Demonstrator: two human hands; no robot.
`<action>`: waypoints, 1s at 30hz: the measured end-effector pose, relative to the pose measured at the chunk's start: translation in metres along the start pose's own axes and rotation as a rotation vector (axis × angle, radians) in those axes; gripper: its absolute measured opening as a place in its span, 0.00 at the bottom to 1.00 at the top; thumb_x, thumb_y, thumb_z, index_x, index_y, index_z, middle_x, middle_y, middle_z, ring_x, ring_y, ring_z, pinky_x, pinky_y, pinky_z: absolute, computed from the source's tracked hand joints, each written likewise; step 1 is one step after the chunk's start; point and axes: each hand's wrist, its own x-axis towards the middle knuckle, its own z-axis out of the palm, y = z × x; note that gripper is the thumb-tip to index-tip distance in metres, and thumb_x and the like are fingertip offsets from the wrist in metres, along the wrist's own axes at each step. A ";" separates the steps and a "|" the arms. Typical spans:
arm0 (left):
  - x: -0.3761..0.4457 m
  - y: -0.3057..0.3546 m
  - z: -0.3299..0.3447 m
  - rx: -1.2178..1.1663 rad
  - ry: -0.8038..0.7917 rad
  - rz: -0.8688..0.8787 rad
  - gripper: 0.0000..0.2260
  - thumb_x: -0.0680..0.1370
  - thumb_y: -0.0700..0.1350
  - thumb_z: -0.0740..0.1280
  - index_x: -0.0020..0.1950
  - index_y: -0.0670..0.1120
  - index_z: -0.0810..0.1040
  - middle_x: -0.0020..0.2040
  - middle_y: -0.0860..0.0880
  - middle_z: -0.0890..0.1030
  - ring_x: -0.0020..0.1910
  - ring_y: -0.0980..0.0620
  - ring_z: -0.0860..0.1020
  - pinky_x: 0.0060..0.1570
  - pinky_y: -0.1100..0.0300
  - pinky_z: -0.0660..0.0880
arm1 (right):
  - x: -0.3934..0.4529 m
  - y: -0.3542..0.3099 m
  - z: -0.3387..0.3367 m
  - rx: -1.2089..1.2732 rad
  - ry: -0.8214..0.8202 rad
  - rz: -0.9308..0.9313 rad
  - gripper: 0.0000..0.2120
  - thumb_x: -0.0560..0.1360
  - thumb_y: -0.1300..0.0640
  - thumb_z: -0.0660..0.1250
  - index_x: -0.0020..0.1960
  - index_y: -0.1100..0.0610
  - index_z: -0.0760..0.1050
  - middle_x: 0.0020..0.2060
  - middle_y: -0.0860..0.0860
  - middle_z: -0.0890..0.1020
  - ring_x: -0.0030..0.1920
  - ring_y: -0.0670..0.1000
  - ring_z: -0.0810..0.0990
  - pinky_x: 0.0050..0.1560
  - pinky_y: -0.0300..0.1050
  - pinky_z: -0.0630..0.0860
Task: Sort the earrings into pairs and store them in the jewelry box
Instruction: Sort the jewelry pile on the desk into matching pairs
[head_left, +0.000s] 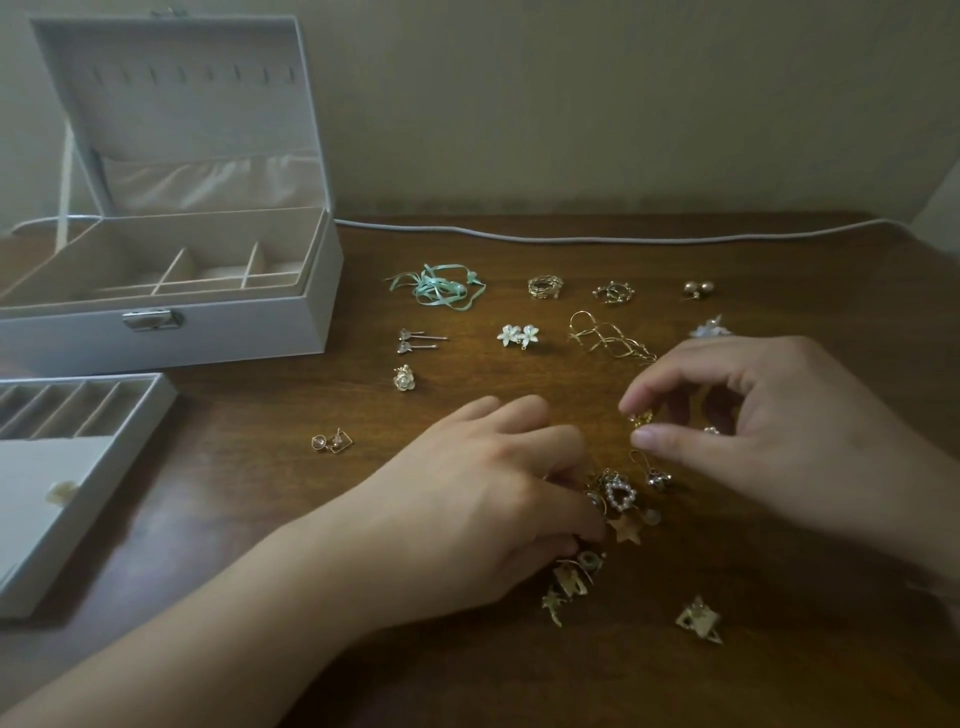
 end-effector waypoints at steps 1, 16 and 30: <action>0.001 0.000 0.001 0.008 0.018 -0.001 0.06 0.77 0.52 0.71 0.53 0.58 0.83 0.49 0.55 0.76 0.48 0.54 0.71 0.43 0.53 0.72 | 0.000 0.000 0.000 -0.005 -0.004 0.000 0.09 0.67 0.55 0.76 0.43 0.42 0.81 0.35 0.40 0.80 0.41 0.37 0.78 0.35 0.24 0.69; 0.004 -0.001 -0.012 -1.028 0.358 -0.755 0.10 0.70 0.45 0.74 0.51 0.51 0.82 0.39 0.50 0.86 0.40 0.53 0.85 0.41 0.62 0.79 | -0.003 -0.014 0.019 0.296 0.072 0.036 0.10 0.64 0.46 0.73 0.46 0.42 0.82 0.37 0.39 0.83 0.38 0.41 0.82 0.34 0.32 0.76; 0.003 0.003 -0.013 -0.582 0.346 -0.645 0.16 0.71 0.50 0.75 0.55 0.60 0.76 0.38 0.61 0.84 0.41 0.63 0.80 0.41 0.73 0.73 | 0.000 -0.012 0.023 0.344 -0.044 0.055 0.06 0.66 0.46 0.71 0.42 0.45 0.81 0.37 0.44 0.83 0.37 0.44 0.82 0.35 0.39 0.79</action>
